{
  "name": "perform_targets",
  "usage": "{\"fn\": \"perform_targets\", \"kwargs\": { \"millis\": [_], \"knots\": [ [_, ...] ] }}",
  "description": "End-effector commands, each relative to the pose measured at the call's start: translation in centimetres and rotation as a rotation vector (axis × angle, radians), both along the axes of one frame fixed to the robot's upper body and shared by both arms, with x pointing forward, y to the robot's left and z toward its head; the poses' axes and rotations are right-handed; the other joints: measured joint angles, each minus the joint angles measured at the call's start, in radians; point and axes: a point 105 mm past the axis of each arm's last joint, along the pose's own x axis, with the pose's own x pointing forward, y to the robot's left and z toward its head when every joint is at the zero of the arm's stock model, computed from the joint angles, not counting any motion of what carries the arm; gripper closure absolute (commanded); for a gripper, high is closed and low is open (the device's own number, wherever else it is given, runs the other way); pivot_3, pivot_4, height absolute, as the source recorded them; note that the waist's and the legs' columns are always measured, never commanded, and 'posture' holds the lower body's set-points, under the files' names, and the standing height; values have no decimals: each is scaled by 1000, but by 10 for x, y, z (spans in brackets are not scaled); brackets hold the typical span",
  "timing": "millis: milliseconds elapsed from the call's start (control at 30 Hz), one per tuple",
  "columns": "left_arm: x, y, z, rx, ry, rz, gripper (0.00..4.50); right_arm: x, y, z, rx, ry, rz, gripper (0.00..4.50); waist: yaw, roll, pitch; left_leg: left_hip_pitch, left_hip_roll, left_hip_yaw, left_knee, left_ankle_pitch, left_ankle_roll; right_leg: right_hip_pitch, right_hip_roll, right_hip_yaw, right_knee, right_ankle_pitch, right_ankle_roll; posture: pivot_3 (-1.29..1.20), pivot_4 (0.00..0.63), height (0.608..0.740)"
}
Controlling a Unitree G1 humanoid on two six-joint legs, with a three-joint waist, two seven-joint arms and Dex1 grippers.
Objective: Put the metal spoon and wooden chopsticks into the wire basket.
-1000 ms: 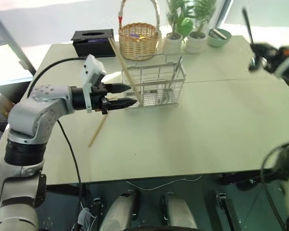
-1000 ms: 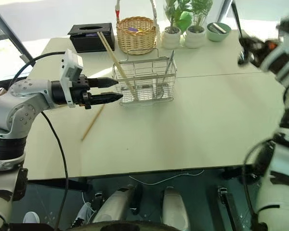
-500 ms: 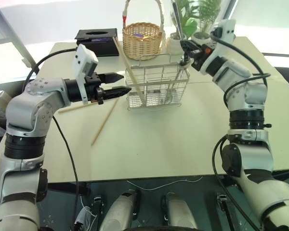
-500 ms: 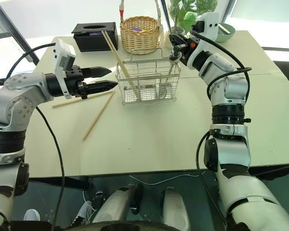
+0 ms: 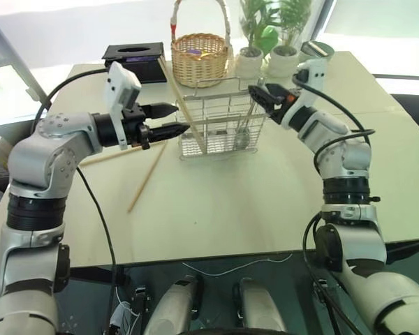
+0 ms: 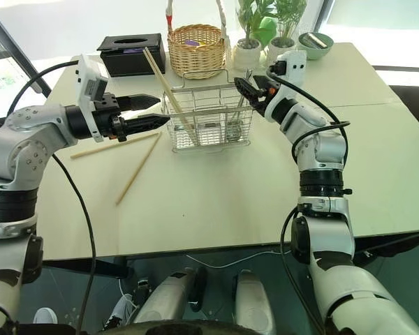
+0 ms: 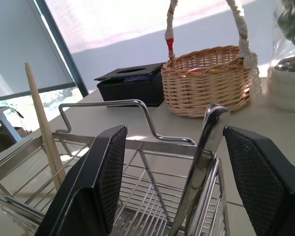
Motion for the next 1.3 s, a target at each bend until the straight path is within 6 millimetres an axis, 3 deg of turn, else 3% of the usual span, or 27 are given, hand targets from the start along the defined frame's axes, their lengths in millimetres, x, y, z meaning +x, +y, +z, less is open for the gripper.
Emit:
{"fn": "perform_targets", "kwargs": {
  "millis": [33, 133, 200, 267, 333, 400, 500, 700, 900, 1067, 1300],
  "knots": [
    [1, 14, 17, -7, -72, 47, 1605, -40, -14, 64, -52, -188, 85, 1179, 6, 1, 1, -1, 0, 0, 0, 0, 0, -1, 0, 0, 0, 0, 0, 0, 150, 725],
    [6, 30, 11, 20, -57, 93, 1605, -81, -14, 75, -128, -193, 239, 1179, 4, 1, 1, -3, 0, 0, 0, -1, 1, -3, 0, 0, 0, 0, 0, 0, 150, 725],
    [13, 46, 7, 39, -44, 143, 1605, -112, -15, 66, -229, -167, 341, 1179, 4, 1, 1, -2, 0, 0, -1, -2, 3, -2, 0, 0, -1, -1, -1, 0, 150, 725],
    [27, 65, 0, 76, -35, 207, 1605, -141, -15, 45, -300, -89, 433, 1179, 1, 1, 1, -1, 1, 0, -2, -2, 4, -1, -1, 0, -2, -2, -2, 0, 150, 725],
    [34, 75, -8, 98, 13, 231, 1605, -158, -14, 27, -309, -12, 486, 1179, -2, 1, 1, -1, 1, 0, 0, -3, 4, 0, -1, 0, -2, -2, -2, 0, 150, 725],
    [41, 76, -20, 128, 69, 251, 1605, -164, -15, 9, -330, 36, 472, 1179, 1, 1, 1, -1, 1, 0, 0, -3, 3, 0, -1, 0, -2, -2, -2, 0, 150, 725],
    [49, 70, -49, 104, 304, 327, 1605, -164, -18, -11, -297, 88, 402, 1179, 4, 0, 0, -2, 1, 1, 1, -4, 3, 1, -2, 0, -5, -3, -5, 0, 150, 725],
    [42, 50, -103, 175, 578, 422, 1605, -163, -18, -21, -174, 102, 308, 1179, 4, -2, 1, -4, 0, 1, 1, -5, 9, 2, -2, 0, -10, 0, 2, 0, 150, 725],
    [39, 49, -146, 365, 627, 505, 1605, -182, -5, -43, -185, 174, 358, 1179, 5, -2, 0, -2, 1, 1, 0, -5, 9, 3, -2, 0, -10, 0, 2, 0, 150, 725],
    [42, 42, -156, 417, 628, 507, 1605, -204, 1, -56, -241, 237, 448, 1179, 3, 0, -2, 1, 1, 1, 1, -6, 7, 7, -2, 0, -11, 0, 1, 0, 150, 725],
    [50, 45, -160, 423, 640, 577, 1605, -206, -7, -60, -268, 255, 443, 1179, 5, 0, -3, 1, 1, 1, 1, -6, 7, 7, -3, 0, -13, 0, 1, 0, 150, 725]
  ]
}}
